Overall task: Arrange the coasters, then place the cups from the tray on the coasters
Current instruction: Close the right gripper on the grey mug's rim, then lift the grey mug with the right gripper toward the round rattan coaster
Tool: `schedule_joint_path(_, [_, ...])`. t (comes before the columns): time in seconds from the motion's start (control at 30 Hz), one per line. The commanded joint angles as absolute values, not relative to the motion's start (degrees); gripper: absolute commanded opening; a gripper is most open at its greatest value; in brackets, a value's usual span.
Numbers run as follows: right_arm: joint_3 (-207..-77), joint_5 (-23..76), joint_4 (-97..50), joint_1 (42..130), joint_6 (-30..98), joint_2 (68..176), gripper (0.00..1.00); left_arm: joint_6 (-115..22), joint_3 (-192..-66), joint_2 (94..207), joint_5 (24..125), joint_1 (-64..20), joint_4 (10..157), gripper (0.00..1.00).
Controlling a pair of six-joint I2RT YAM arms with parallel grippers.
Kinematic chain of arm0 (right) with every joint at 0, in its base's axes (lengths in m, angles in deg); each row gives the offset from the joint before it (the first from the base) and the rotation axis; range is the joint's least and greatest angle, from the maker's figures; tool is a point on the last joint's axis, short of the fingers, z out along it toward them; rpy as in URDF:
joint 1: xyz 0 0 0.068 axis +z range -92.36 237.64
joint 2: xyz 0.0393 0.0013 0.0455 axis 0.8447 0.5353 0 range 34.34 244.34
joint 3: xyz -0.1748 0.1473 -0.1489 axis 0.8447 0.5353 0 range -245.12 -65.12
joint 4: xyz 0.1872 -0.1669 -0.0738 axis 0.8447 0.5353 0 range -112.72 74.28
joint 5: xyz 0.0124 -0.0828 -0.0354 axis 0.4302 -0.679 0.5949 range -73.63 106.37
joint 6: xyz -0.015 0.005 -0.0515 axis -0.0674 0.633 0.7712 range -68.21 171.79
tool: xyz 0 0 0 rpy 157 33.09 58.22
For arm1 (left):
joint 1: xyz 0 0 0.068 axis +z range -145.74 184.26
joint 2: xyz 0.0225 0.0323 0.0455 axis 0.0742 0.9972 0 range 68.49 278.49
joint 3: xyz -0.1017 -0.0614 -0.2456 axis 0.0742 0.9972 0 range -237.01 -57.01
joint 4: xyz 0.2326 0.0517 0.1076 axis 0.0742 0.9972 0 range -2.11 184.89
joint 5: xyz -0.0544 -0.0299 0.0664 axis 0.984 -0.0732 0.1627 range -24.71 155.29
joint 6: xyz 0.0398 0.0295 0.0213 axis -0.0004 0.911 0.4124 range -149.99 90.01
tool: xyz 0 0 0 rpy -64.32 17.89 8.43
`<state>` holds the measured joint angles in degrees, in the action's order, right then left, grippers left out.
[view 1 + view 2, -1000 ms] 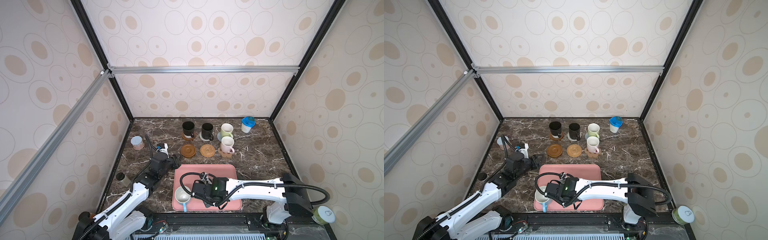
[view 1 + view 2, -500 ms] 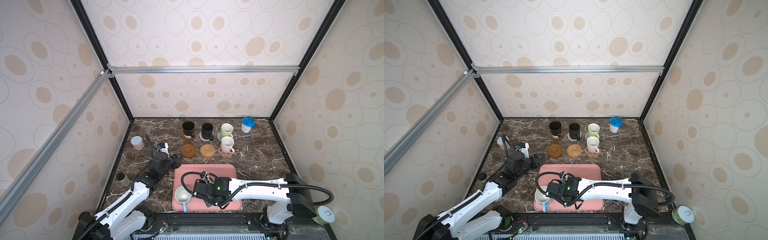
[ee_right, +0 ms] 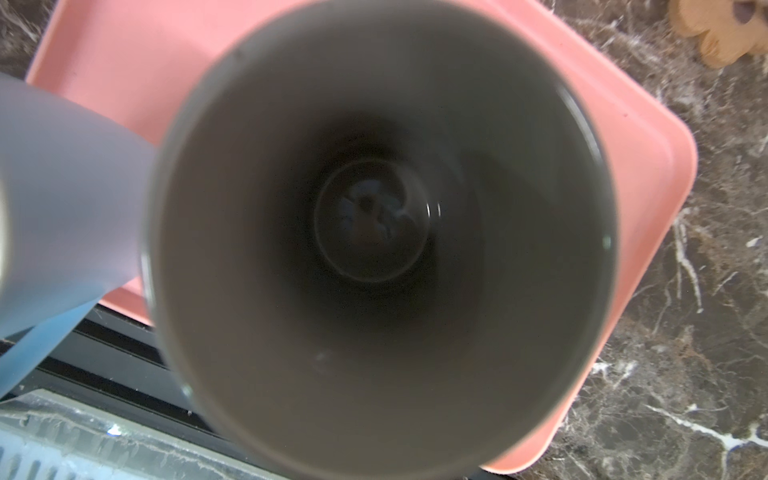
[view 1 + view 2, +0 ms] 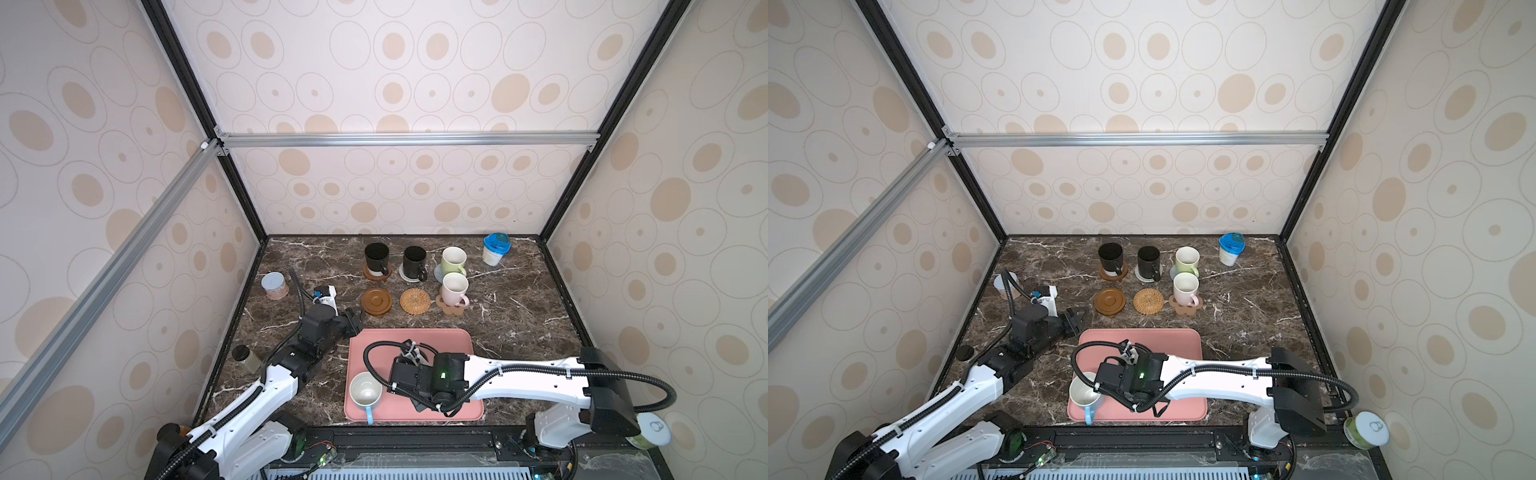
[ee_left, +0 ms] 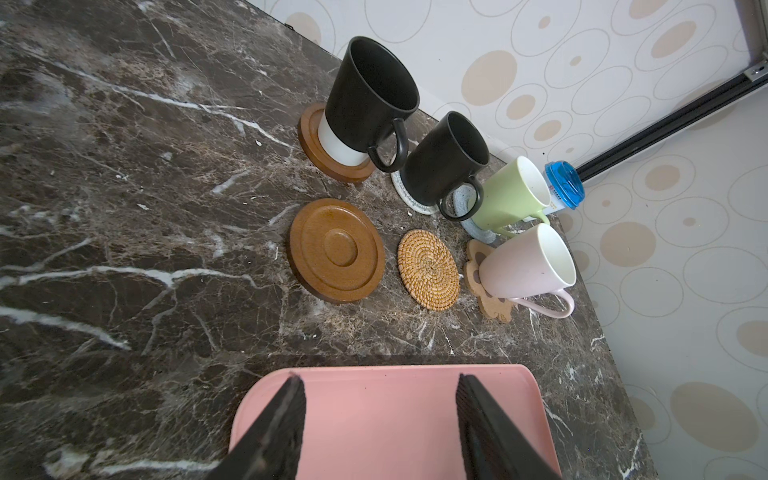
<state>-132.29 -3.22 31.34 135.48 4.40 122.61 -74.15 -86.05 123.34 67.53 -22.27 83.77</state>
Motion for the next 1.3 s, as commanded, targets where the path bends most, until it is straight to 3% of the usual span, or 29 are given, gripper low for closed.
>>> schedule_joint_path(0.0, [-135.07, -8.19, 31.77, 135.60, 5.70, 120.01, 0.05, -74.73, -86.28, 123.18, 67.14, -22.29, 83.05, 0.59])
schedule_joint_path(0.5, [-138.14, -7.31, 29.16, 126.45, 17.60, 119.24, 0.05, -74.82, -86.25, 122.56, 67.40, -22.27, 83.34, 0.59])
schedule_joint_path(1.27, [-144.44, 5.11, 21.28, 107.07, 33.04, 125.57, 0.05, -75.24, -85.31, 120.29, 67.90, -22.24, 84.28, 0.59])
